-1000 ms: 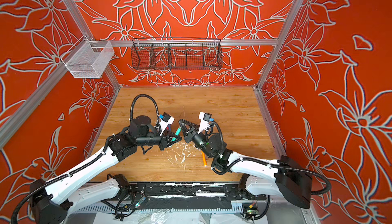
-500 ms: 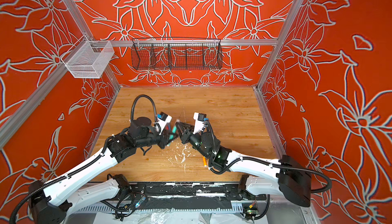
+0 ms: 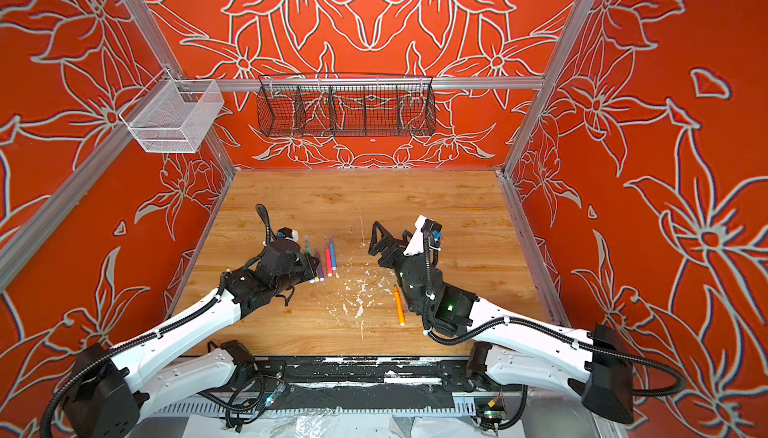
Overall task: Insert the pens into the pen caps
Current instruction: 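Lower the capped green marker beside the other markers with the left gripper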
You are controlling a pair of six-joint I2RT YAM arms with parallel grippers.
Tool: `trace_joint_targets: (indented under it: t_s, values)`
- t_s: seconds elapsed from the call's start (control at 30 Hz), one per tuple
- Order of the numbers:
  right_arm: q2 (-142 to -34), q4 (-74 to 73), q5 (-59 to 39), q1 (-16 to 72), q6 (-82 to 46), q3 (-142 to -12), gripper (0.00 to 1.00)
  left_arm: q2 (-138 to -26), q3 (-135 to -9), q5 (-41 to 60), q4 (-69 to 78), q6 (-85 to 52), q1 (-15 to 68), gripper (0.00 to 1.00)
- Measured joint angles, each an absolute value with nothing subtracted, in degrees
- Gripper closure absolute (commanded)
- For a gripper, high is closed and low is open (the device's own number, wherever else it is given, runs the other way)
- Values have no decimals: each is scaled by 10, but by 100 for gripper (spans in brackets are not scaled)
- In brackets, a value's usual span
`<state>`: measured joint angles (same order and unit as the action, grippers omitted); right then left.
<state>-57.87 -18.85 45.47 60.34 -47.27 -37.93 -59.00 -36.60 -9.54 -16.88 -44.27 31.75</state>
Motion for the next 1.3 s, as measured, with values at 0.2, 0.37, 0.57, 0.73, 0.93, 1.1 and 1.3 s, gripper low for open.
trace_joint_targets:
  t_s: [0.2, 0.37, 0.57, 0.73, 0.93, 1.1, 1.3]
  values:
    - [-689, -231, 492, 562, -505, -356, 3, -575, -304, -173, -189, -453, 313, 100]
    - [-827, -317, 492, 553, -490, -390, 2, -579, -248, -186, -185, -463, 282, 100]
    - [-970, -399, 491, 543, -467, -480, 3, -608, -234, -187, -174, -483, 262, 93]
    - [-1065, -436, 493, 532, -467, -553, 3, -632, -234, -169, -149, -487, 257, 91]
    - [-1137, -444, 498, 527, -470, -606, 3, -658, -234, -151, -129, -486, 255, 91]
    - [-1149, -455, 499, 527, -474, -624, 5, -662, -234, -147, -112, -487, 254, 89]
    - [-1138, -493, 483, 527, -465, -616, 6, -685, -238, -142, -95, -492, 252, 81]
